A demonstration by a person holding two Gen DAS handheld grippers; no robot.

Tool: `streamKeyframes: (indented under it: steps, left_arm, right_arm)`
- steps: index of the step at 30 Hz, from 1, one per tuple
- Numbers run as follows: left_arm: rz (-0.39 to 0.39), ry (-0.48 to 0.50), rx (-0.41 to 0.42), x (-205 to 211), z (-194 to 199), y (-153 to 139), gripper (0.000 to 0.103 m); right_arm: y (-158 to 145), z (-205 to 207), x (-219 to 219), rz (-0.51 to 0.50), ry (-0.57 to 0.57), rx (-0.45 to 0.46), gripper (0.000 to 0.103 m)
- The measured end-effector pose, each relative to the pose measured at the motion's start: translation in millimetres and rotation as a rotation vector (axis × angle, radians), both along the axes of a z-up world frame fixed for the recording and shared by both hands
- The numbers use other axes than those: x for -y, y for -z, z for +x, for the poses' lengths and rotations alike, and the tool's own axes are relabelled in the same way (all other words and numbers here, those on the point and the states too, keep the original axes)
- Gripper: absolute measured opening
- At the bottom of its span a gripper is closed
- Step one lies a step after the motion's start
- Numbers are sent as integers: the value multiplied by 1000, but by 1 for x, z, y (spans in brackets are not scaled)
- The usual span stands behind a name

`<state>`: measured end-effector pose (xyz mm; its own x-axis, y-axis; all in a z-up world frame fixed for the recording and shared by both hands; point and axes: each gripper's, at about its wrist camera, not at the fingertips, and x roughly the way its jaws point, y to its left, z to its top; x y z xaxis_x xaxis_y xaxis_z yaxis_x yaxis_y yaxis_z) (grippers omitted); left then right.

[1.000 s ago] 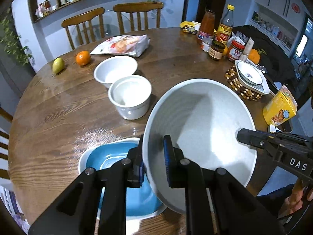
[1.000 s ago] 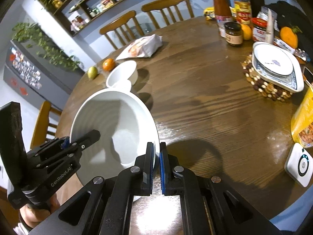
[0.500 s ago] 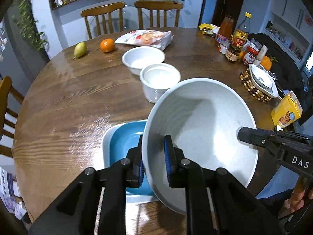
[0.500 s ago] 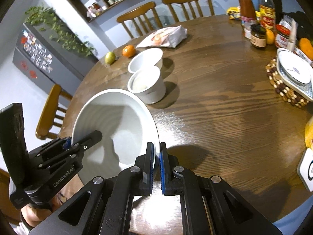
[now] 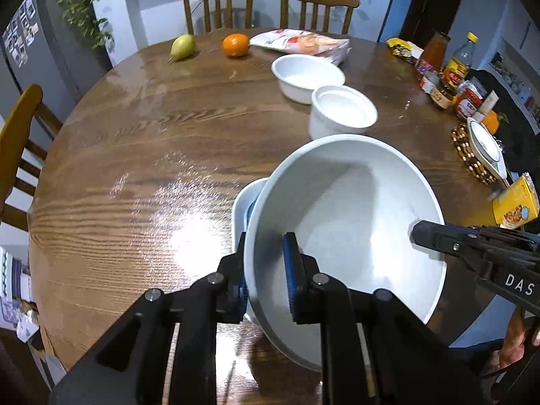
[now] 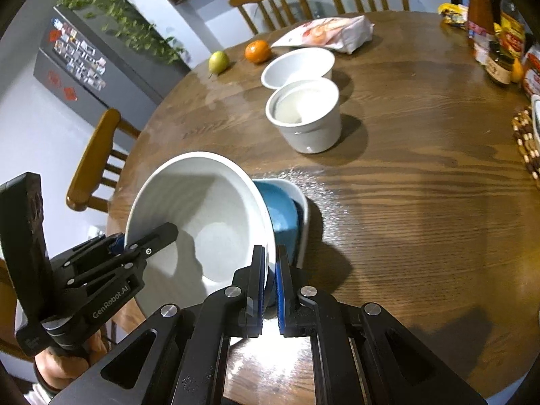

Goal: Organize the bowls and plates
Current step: 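Lower the large white bowl onto the teal plate with both grippers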

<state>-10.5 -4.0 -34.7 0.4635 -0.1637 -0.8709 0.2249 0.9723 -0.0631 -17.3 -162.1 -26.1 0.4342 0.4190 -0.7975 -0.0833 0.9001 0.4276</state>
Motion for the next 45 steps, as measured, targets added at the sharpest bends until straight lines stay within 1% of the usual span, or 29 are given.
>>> streamKeyframes:
  steps: [5,11,20,31,41,43,45]
  left_arm:
    - [8,-15,-22,-7,6,9,17]
    - [-5,-9,-84,-10,17,26,18]
    - [5,2,-107,-6,26,35,20]
    - [26,9,-101,-4,29,37,22]
    - [44,9,-87,-2,29,39,25]
    - [49,7,-85,-2,29,40,27]
    - [54,7,-82,-1,29,40,27]
  right_arm:
    - [9,11,-10,-12,-17,-26,6]
    - [21,20,-11,-28,-17,-65,6]
    - [27,27,-11,-49,-13,-85,6]
    - [26,30,-13,-57,-17,-89,7]
    - [24,29,-17,-86,-19,-81,7]
    - [24,30,-17,-88,-19,-82,7]
    - [24,30,-17,-90,-22,-81,7]
